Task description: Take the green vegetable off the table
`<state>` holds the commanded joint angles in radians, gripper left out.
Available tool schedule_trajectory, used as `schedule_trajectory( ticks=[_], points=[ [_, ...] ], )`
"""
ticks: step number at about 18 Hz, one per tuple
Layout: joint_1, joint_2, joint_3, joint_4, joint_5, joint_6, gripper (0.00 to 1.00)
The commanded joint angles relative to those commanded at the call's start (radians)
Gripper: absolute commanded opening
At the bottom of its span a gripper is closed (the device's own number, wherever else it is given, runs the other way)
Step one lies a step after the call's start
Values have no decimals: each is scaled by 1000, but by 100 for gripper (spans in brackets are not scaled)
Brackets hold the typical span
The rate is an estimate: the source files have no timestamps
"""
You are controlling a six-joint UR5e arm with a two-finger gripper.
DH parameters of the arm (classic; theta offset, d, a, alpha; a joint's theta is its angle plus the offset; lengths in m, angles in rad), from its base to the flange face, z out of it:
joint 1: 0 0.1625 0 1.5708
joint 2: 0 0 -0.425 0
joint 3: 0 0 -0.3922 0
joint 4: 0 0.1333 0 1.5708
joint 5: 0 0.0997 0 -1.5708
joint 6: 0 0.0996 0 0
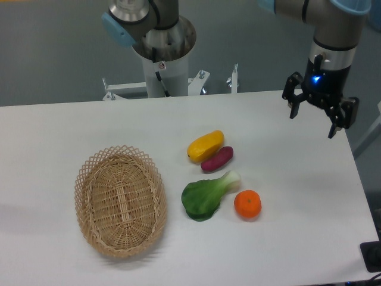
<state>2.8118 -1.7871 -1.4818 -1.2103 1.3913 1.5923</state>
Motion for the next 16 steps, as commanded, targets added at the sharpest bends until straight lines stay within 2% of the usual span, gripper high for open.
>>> schedule_trajectory(
  ticks=[7, 12, 13, 16],
  points=[
    [0, 0, -20, 2, -8, -5, 100],
    [-14, -3, -66, 9, -5, -24, 100],
    [-18, -3, -86, 26, -5, -38, 100],
    [-43, -11, -172, 151, 0, -101, 100]
  ],
)
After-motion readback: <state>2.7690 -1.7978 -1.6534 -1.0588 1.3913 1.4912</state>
